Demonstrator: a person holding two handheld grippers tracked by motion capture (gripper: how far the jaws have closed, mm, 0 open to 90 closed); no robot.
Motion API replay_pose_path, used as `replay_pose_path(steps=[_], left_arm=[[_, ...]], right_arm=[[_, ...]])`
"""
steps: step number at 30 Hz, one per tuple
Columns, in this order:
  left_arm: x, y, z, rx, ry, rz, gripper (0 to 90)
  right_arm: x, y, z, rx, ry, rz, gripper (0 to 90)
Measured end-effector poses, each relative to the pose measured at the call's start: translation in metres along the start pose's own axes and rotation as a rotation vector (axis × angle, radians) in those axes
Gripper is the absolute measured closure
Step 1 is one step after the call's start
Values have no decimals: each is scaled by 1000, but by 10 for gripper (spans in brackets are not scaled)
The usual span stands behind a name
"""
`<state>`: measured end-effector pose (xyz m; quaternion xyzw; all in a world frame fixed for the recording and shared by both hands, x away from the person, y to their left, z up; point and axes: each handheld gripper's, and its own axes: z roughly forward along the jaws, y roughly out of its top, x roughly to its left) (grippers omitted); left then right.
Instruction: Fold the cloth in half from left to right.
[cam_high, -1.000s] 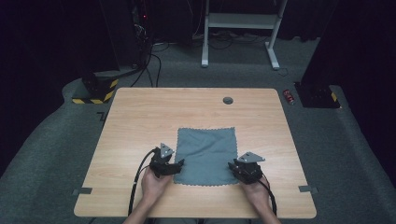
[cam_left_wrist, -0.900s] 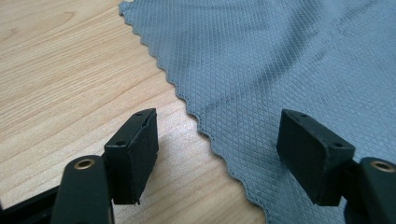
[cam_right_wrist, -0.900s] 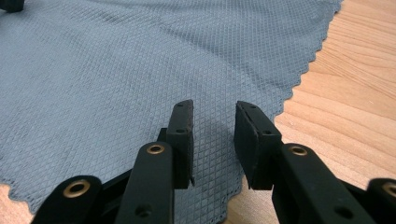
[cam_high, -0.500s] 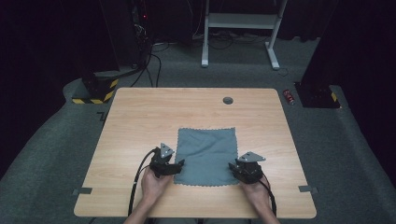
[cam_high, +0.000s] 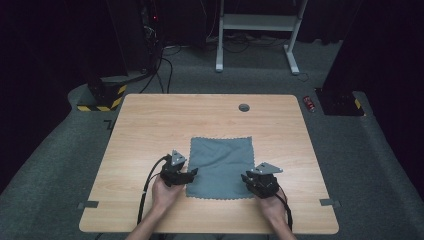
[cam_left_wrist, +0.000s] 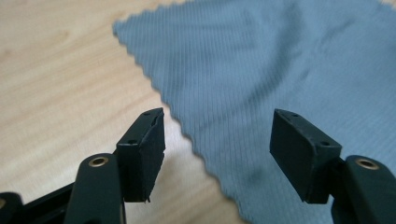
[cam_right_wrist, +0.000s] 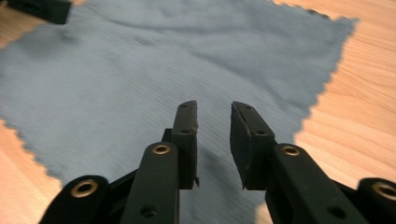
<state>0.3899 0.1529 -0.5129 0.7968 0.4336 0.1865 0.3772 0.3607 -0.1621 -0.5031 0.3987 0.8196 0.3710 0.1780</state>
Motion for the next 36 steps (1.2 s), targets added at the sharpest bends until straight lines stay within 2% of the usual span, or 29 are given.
replay_pose_path(steps=[3,6,11,16,17,19,21,23,25,28,31,35,36], left_arm=[[5,9,-1,-9,-19,-8,373],[12,18,0,5,-26,-25,385],[27,32,5,14,-6,-36,420],[39,45,16,28,10,-54,432],[40,45,18,17,11,-62,445],[42,48,25,51,13,-65,443],[43,51,29,63,23,-51,442],[43,52,31,45,19,-58,448],[45,51,32,43,22,-67,448],[52,49,37,50,40,-93,450],[60,47,39,47,55,-128,462],[68,45,42,41,72,-154,474],[70,48,45,79,66,-151,473]], right_arm=[[7,4,3,-8,22,-9,741],[16,10,8,-19,51,-27,751],[38,21,17,-30,104,-74,764],[62,33,30,-32,163,-114,771],[68,34,33,-32,175,-120,772],[80,37,38,-27,201,-142,771],[95,38,45,-13,224,-182,770],[111,39,53,-1,244,-233,767],[119,39,58,-3,256,-255,761],[129,40,63,8,277,-258,752],[137,38,70,38,291,-292,751],[143,34,67,35,293,-325,752],[144,33,66,39,291,-330,751]])
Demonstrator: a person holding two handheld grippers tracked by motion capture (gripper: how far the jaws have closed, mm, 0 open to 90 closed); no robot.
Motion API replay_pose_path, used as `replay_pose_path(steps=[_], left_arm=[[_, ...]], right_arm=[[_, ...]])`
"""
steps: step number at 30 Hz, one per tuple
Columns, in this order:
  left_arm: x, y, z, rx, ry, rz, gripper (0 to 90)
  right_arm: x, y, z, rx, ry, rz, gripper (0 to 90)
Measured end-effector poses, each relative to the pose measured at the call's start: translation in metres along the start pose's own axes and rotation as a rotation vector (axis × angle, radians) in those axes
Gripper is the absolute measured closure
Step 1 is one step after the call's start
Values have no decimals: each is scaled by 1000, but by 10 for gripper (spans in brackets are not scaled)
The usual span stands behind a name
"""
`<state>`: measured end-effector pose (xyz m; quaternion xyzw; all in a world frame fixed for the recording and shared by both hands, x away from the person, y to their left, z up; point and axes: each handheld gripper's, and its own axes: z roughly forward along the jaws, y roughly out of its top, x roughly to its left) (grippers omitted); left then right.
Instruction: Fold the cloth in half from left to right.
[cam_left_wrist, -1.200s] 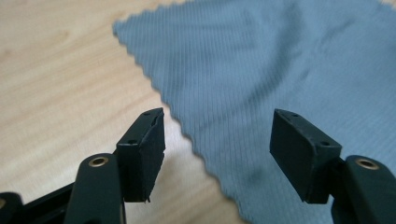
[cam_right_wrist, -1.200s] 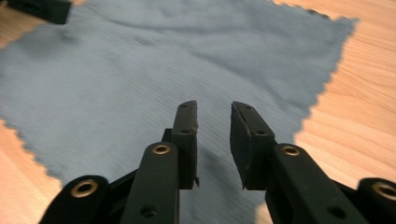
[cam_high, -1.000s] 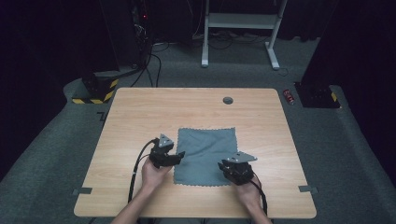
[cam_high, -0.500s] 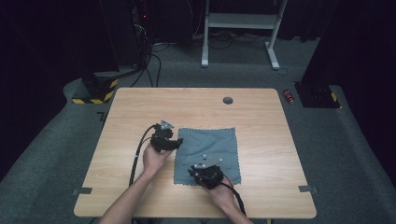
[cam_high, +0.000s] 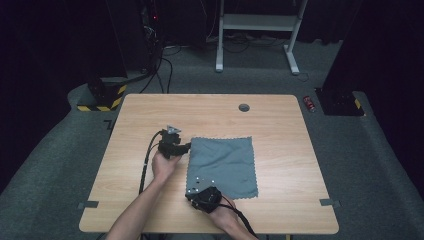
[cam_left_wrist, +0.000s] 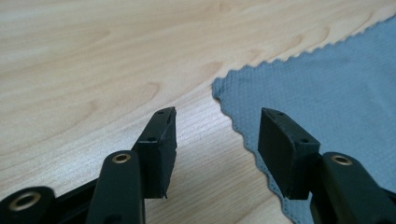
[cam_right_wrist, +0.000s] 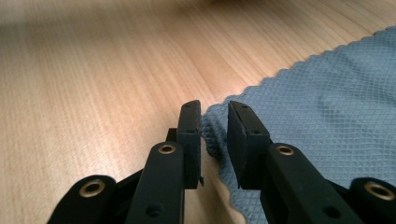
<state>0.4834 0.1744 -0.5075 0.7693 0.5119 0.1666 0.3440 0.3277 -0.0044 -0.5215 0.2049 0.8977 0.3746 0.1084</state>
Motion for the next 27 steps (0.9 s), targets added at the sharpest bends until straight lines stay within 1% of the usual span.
replay_pose_path(steps=[1,3,5,6,8,9,11,13,15,16,18,20,22,24,26,27], left_arm=[[0,3,2,15,5,14,458],[-2,6,2,-15,11,25,472],[-3,12,6,9,13,36,461],[-4,14,8,4,26,42,460],[-3,14,11,-12,22,25,469],[-3,15,14,1,19,18,469],[-4,17,21,38,32,39,462],[-5,20,25,45,41,53,462],[-5,21,27,31,47,49,469],[-5,23,30,48,50,40,469],[-5,26,33,57,64,57,466],[-5,28,35,60,64,63,472],[-6,28,35,53,59,66,503],[-8,27,35,48,54,71,552],[-9,27,35,47,44,88,609],[-10,28,35,49,39,89,633]], right_arm=[[1,0,0,-1,0,-7,750],[1,0,-1,4,0,-8,744],[1,0,0,3,2,-2,724],[1,0,-1,-2,-4,3,710],[1,0,-1,-4,-6,18,687],[1,0,-1,-1,-11,17,681],[0,0,-1,-4,-13,18,667],[0,0,-1,-4,-9,22,656],[1,0,-1,-5,-7,24,645],[2,0,0,-6,-6,26,642],[3,-1,0,-6,-5,29,638],[3,0,1,-5,-11,24,640],[4,0,1,-5,-18,21,656],[4,1,2,-5,-22,22,686],[5,1,2,-5,-25,16,722],[6,1,2,-7,-23,9,743]])
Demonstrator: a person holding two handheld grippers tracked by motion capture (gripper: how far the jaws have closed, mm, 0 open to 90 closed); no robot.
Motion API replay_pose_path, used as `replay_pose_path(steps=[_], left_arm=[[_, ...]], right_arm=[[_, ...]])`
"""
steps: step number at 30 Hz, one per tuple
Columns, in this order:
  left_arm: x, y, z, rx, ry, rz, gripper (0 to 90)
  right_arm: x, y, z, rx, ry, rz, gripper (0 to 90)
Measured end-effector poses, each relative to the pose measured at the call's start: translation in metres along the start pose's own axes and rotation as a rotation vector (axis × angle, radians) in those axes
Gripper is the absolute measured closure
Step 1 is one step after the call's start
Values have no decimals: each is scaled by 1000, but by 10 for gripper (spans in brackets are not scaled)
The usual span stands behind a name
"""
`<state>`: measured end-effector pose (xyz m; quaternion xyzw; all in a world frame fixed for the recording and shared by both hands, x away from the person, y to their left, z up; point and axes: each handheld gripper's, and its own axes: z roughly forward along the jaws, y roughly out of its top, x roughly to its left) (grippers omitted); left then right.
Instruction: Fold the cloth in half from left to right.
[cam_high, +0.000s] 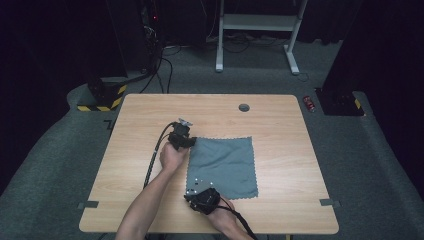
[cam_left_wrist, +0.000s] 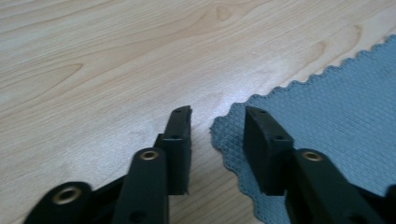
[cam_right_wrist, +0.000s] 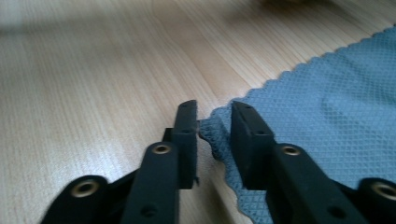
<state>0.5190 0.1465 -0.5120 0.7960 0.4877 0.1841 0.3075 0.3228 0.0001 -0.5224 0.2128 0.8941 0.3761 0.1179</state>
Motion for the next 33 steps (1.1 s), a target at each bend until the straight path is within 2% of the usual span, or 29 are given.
replay_pose_path(steps=[2,7,11,14,18,20,29,33], left_arm=[[-1,0,0,-1,-10,9,680],[-3,0,0,-3,-32,23,792],[-4,1,1,-4,-51,15,882],[-4,1,1,-3,-54,9,894],[3,1,1,-2,-90,-31,898],[3,1,1,-2,-95,-40,899],[5,6,-7,-22,-119,-41,900],[5,10,-14,-41,-137,-35,900]], right_arm=[[3,0,0,1,-6,-24,789],[3,-1,0,-1,-31,-30,880],[5,0,0,3,-47,-41,894],[3,0,0,2,-35,-17,900],[2,-1,-1,0,-26,-7,900],[1,-1,-2,-8,-24,1,900],[-6,-1,-11,-32,-11,33,900],[-6,2,-16,-43,-14,27,900]])
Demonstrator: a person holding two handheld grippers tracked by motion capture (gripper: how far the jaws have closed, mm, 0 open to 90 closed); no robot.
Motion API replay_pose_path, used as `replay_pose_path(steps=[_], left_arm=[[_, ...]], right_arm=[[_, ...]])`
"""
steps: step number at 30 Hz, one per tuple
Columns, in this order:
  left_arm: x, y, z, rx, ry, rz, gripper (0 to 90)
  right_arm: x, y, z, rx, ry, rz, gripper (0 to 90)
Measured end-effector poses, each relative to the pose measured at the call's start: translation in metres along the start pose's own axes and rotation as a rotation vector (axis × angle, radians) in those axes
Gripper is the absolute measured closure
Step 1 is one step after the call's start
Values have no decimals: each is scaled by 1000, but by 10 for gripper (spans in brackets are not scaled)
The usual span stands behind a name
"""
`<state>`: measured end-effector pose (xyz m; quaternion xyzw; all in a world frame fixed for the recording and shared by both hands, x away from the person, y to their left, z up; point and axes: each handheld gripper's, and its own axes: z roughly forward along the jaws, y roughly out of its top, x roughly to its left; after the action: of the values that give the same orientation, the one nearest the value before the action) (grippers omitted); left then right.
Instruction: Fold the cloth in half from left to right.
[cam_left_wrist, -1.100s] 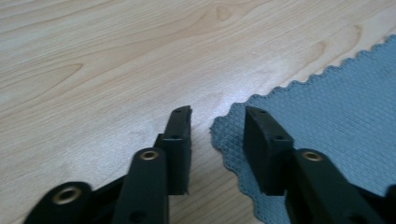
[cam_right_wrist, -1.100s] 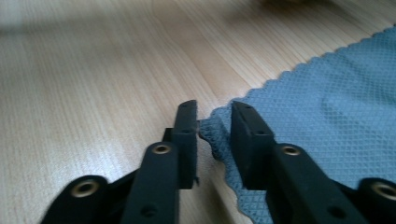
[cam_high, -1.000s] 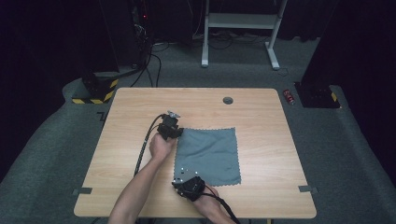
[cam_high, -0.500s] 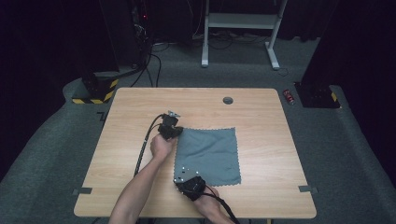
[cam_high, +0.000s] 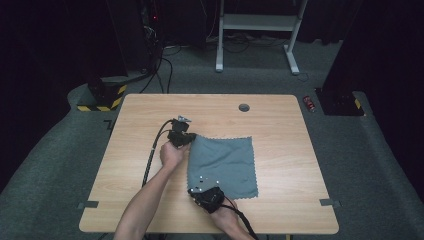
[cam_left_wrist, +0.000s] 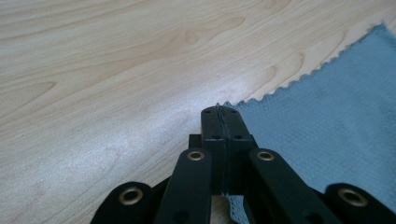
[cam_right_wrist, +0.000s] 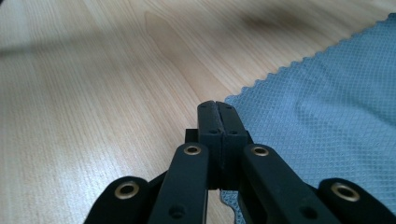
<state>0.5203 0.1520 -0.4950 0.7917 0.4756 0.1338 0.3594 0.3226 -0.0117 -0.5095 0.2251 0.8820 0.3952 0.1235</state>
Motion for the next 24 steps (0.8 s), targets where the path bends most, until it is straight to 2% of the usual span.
replay_pose_path(steps=[9,14,20,21,24], left_arm=[[4,6,-13,-31,-25,-17,900],[9,6,-28,-47,-25,-23,900],[21,5,-56,-81,12,-18,900],[22,6,-60,-84,25,-3,900],[21,8,-62,-85,31,-4,900]], right_arm=[[4,10,-10,-16,7,-32,900],[7,21,-12,-33,27,-47,900],[16,38,-14,-79,60,-76,900],[17,41,-16,-91,61,-82,900],[16,44,-20,-107,53,-83,900]])
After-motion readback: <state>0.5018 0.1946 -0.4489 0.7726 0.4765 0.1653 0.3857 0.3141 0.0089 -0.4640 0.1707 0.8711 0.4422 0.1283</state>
